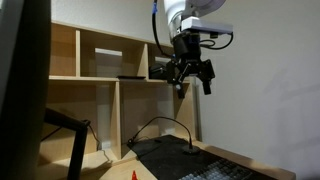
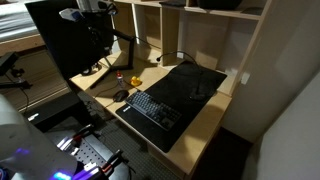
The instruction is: Move the white bottle to the right edge of the table
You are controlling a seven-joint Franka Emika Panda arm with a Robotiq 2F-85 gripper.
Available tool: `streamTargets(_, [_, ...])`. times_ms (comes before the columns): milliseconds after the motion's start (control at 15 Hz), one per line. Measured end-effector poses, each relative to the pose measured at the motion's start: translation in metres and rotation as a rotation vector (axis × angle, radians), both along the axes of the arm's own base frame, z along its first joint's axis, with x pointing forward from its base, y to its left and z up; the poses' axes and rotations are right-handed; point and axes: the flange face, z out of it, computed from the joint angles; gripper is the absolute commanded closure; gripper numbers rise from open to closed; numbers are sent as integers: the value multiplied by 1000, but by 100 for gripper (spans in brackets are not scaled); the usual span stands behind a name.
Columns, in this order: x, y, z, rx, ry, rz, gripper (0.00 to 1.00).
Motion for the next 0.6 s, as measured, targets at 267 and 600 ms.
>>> streamTargets(267, [26, 16, -34, 18, 32, 23, 0])
streamTargets(600, [31, 18, -34, 22, 30, 22, 0])
